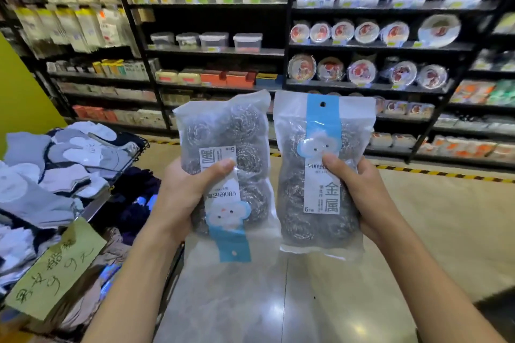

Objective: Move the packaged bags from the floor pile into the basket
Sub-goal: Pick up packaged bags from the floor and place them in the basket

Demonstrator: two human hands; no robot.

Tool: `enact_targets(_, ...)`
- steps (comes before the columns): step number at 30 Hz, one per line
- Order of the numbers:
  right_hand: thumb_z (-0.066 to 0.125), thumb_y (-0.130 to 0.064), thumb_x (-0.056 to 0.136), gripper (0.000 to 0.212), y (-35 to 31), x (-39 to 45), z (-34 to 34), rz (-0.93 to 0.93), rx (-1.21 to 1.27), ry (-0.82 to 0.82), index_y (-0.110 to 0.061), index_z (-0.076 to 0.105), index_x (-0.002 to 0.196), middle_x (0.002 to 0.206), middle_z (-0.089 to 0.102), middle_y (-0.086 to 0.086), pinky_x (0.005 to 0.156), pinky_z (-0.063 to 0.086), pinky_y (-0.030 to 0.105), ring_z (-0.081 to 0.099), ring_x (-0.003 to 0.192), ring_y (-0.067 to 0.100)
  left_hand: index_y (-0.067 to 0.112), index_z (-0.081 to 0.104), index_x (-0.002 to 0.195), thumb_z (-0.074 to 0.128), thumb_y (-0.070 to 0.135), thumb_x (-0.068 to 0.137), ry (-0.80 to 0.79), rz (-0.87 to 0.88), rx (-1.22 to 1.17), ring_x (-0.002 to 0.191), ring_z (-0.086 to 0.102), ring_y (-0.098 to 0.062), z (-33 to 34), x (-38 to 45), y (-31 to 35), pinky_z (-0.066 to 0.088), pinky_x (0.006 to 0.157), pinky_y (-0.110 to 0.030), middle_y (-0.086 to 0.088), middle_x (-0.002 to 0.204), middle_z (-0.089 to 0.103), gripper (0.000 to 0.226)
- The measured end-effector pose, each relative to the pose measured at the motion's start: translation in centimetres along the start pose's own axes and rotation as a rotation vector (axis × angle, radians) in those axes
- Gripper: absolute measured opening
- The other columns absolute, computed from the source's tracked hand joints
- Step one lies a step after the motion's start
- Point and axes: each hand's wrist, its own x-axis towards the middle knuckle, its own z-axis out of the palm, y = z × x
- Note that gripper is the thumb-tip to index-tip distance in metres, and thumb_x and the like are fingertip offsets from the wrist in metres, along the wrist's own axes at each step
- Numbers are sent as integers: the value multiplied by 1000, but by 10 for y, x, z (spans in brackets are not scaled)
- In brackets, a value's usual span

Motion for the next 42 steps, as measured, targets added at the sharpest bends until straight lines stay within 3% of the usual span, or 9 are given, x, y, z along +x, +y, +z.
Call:
enact_targets(9,73,-25,93,34,-1,-124,-29,-74,-35,516,-10,68,123,106,81,11,73,65,35,79,94,30,12,75,106,84,24,68,-466,-65,-2,74,77,-21,49,0,-10,60,60,-33,-8,90,80,41)
enact_targets(14,71,-22,95,25,3,-241,-35,-104,-45,844,-16,70,119,104,82,6,68,63,30,80,92,25,18,79,87,85,26,64,-788,-149,31,67,75,-21,96,-45,-31,60,58,-33,-6,80,78,25)
enact_targets(17,71,-22,96,25,7,-323,-35,-125,-53,1074,-18,70,120,107,81,4,77,66,36,79,95,24,15,77,91,85,26,63,-988,-185,56,64,74,-18,134,-99,-39,59,56,-31,-4,78,78,31)
enact_targets(23,70,-19,96,17,18,-499,-14,-177,-45,1545,-18,72,112,103,82,2,72,62,28,80,92,19,14,76,95,82,11,80,-1418,-193,82,65,75,-16,199,-248,-51,61,56,-32,-1,78,80,16)
enact_targets(26,72,-22,94,23,25,-590,14,-199,-22,1773,-18,71,117,108,81,3,81,63,36,79,98,22,15,76,100,80,9,83,-1635,-193,88,69,75,-14,216,-342,-53,62,61,-32,2,81,80,18)
enact_targets(29,72,-25,94,32,34,-679,49,-219,7,1961,-15,69,125,112,80,6,86,63,42,78,102,25,17,77,96,81,12,83,-1845,-180,94,72,75,-18,218,-444,-54,64,71,-44,0,83,80,15)
enact_targets(33,72,-23,95,19,43,-790,102,-247,27,2208,-20,70,114,99,82,-1,69,63,27,80,89,16,17,78,100,86,19,79,-2061,-195,96,78,76,-23,196,-583,-53,63,81,-53,-3,88,81,22)
enact_targets(38,72,-23,94,22,70,-906,176,-295,100,2511,-21,70,115,96,83,-2,64,62,25,80,84,15,17,76,94,89,28,70,-2315,-197,115,67,73,-19,142,-741,-50,62,58,-38,0,78,79,30)
enact_targets(42,74,-28,92,35,90,-975,225,-288,129,2720,-17,68,125,108,81,3,83,65,38,79,96,22,19,78,94,90,28,73,-2497,-192,105,66,73,-22,107,-847,-49,60,60,-41,-2,81,79,27)
